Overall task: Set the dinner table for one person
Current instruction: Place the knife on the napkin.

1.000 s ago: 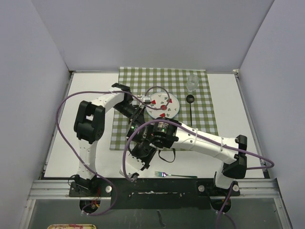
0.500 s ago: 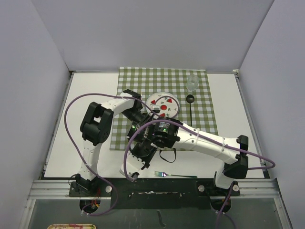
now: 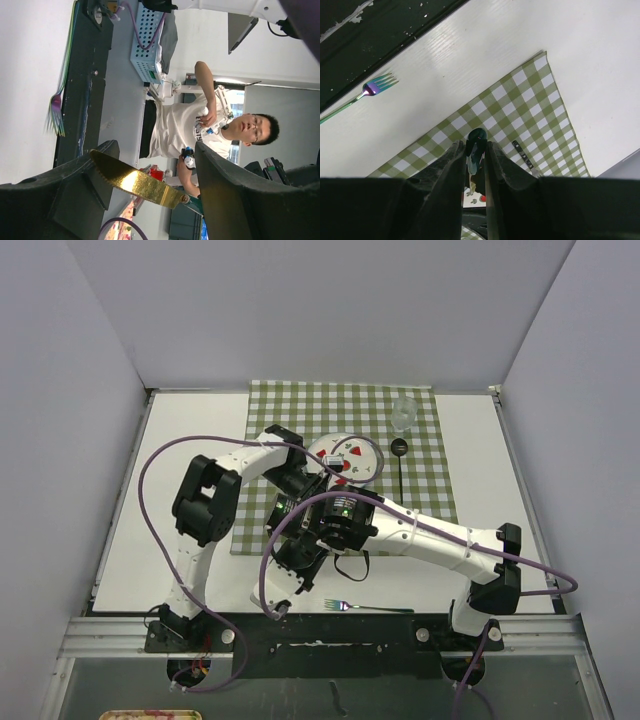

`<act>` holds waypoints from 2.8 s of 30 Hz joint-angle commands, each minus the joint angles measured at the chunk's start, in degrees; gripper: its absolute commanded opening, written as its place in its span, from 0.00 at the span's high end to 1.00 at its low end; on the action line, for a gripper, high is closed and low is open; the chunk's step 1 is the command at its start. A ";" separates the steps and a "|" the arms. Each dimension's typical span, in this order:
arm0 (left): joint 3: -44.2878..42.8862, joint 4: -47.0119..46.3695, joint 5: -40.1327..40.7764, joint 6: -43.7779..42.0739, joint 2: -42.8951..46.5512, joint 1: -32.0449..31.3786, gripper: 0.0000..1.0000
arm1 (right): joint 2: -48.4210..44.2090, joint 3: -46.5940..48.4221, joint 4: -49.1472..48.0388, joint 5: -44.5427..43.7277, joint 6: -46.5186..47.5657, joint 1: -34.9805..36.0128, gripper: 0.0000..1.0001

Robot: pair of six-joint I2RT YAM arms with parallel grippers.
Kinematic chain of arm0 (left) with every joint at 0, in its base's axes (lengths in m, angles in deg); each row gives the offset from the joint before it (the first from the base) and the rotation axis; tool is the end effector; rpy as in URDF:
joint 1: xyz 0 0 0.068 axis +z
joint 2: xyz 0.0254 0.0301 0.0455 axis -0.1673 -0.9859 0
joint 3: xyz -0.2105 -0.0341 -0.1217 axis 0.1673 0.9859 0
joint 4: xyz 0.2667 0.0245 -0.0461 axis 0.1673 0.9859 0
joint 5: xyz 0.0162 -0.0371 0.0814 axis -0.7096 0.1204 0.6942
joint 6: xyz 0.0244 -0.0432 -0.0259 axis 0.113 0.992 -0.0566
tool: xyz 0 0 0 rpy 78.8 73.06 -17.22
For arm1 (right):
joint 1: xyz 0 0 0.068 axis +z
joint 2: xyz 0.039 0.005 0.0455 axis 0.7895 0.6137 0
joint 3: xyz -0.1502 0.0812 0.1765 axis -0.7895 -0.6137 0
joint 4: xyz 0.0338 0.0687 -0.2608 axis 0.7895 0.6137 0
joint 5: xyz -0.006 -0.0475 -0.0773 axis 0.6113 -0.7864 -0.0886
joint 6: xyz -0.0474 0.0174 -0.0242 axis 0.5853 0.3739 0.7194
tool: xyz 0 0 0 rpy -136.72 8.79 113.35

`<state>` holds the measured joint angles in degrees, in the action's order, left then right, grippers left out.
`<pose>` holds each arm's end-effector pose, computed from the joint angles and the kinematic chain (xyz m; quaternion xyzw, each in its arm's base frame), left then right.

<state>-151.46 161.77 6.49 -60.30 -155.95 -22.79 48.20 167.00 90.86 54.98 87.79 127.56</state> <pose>0.2905 -0.2294 0.1703 -0.2504 -0.7209 0.6115 0.2088 0.0772 0.3267 0.3408 -0.9316 0.2898 0.1088 0.1903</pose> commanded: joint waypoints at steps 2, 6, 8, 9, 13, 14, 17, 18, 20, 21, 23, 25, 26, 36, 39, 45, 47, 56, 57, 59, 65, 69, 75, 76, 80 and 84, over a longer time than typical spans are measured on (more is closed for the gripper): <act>-2.18 6.53 -4.08 1.41 0.40 -0.79 0.40 | -1.13 2.50 -1.96 -1.34 0.61 0.43 1.00; -2.27 6.53 -4.80 1.73 0.79 -0.82 0.44 | -0.73 2.52 -2.05 -2.28 0.69 0.47 1.00; -2.45 6.52 -4.78 1.92 1.20 -0.99 0.65 | -0.57 2.41 -2.09 -2.80 0.74 0.52 1.00; -2.48 6.52 -4.66 2.14 1.30 -1.04 0.73 | -0.47 2.42 -2.13 -3.16 0.80 0.52 1.00; -2.29 6.52 -4.69 2.63 1.73 -1.03 0.74 | 0.13 2.71 -2.14 -4.15 0.90 0.51 1.00; -2.25 6.52 -4.67 2.62 1.84 -1.06 0.74 | 0.33 2.93 -2.06 -4.19 0.90 0.52 1.00; -2.18 6.52 -4.93 2.73 2.28 -1.09 0.74 | 0.80 3.16 -2.22 -4.78 0.93 0.48 1.00; -2.23 6.52 -4.91 2.81 2.44 -1.14 0.74 | 0.91 3.15 -2.16 -4.99 1.01 0.45 1.00; -2.18 6.52 -5.05 2.89 2.86 -1.05 0.74 | 1.12 3.19 -2.23 -5.52 1.07 0.51 1.00; -2.09 6.52 -4.97 2.94 3.10 -1.01 0.74 | 1.28 3.22 -2.19 -5.71 1.15 0.46 1.00; -2.21 6.52 -5.02 3.25 3.38 -1.07 0.77 | 1.55 3.46 -2.27 -6.13 1.17 0.58 1.00; -2.23 6.45 -5.02 3.28 3.62 -1.15 0.85 | 1.80 3.65 -2.23 -6.27 1.20 0.60 1.00; -2.24 6.44 -5.09 3.38 3.70 -1.13 0.88 | 1.99 3.66 -2.30 -6.37 1.10 0.64 1.00; -2.61 6.43 -5.07 4.30 4.42 -1.11 1.00 | 3.31 3.30 -2.84 -7.44 1.26 0.90 1.00; -2.63 6.43 -5.09 4.45 4.37 -1.03 1.00 | 3.34 3.33 -2.92 -7.65 1.25 0.89 1.00; -3.13 6.43 -5.33 4.59 4.32 -1.13 1.00 | 3.11 1.58 -3.64 -9.32 1.58 0.94 1.00; -3.19 6.43 -5.41 4.45 4.29 -1.13 1.00 | 3.01 0.79 -4.35 -10.08 1.72 0.89 1.00; -3.82 6.51 -6.01 4.27 3.57 -0.78 1.00 | 2.89 -3.63 -6.09 -15.88 3.31 0.83 0.97; -3.88 6.51 -6.03 4.31 3.50 -0.74 1.00 | 2.82 -4.12 -6.28 -16.06 3.45 0.79 0.97; -3.91 6.52 -5.99 4.19 3.39 -0.71 1.00 | 2.66 -4.35 -6.54 -15.49 3.32 0.78 0.97; -4.20 6.56 -5.81 4.02 2.88 -0.48 1.00 | 2.55 -3.73 -6.75 -15.60 3.04 0.70 0.94; -4.09 6.52 -5.77 3.98 2.71 -0.42 1.00 | 2.45 -4.12 -7.41 -16.04 2.64 0.61 0.90; -4.15 6.52 -5.16 3.92 1.72 -0.03 1.00 | 1.34 -4.08 -10.46 -16.14 1.41 -0.02 0.82; -4.13 6.52 -5.18 3.87 1.58 0.07 1.00 | 1.13 -3.65 -11.01 -15.82 1.04 -0.12 0.80; -4.70 6.52 -5.14 3.82 1.20 0.21 1.00 | 0.72 -1.29 -11.89 -13.54 -0.64 -1.59 0.75; -5.29 6.52 -5.20 3.82 1.62 0.22 1.00 | 0.44 -1.23 -12.16 -13.33 -1.16 -2.43 0.69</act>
<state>-153.89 161.53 2.60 -56.47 -155.91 -22.53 52.18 163.13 80.99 43.27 87.70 126.55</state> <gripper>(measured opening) 0.007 0.286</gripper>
